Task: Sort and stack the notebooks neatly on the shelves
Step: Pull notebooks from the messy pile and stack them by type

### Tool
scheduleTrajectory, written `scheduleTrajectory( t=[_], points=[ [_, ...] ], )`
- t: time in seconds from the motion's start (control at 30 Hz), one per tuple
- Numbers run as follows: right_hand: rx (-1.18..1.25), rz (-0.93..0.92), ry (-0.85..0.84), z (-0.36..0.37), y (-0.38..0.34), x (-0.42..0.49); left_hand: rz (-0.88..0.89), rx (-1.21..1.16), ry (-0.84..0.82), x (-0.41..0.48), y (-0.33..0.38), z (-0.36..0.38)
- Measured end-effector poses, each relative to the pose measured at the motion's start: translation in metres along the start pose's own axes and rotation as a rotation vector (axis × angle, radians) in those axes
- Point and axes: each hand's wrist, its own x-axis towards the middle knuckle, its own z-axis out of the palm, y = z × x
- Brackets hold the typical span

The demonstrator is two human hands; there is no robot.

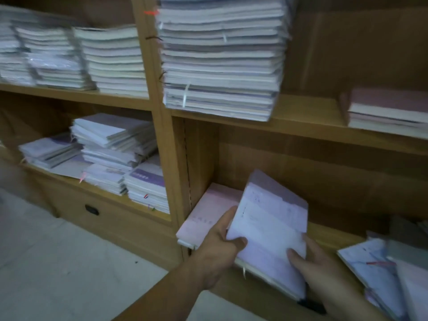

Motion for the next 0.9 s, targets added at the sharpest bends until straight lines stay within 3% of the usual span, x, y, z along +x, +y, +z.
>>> scheduleTrajectory(
  t=[0.13, 0.2, 0.27, 0.37, 0.47, 0.57, 0.7, 0.9],
  points=[
    [0.159, 0.005, -0.041, 0.038, -0.029, -0.002, 0.024, 0.034, 0.203, 0.005, 0.003, -0.049],
    [0.126, -0.021, -0.046, 0.062, -0.035, 0.002, -0.032, 0.244, 0.362, 0.010, -0.004, -0.073],
    [0.074, -0.074, -0.029, 0.081, -0.034, 0.004, -0.089, 0.536, 0.407, 0.011, -0.011, -0.086],
    [0.004, -0.132, -0.032, 0.091, -0.033, 0.011, -0.016, 0.849, 0.300, 0.009, -0.010, -0.099],
    [-0.136, -0.156, -0.276, 0.084, -0.033, 0.014, -0.064, 1.149, 0.036, 0.004, -0.009, -0.115],
    [-0.371, -0.224, -0.403, 0.084, -0.027, 0.014, -0.045, 1.094, 0.049, 0.007, -0.019, -0.126],
    [-0.361, -0.313, -0.241, 0.096, -0.023, 0.012, 0.038, 1.040, 0.241, 0.013, -0.025, -0.130],
    [-0.445, -0.335, -0.149, 0.099, -0.026, 0.007, -0.025, 0.923, 0.238, 0.018, -0.025, -0.141]
  ],
)
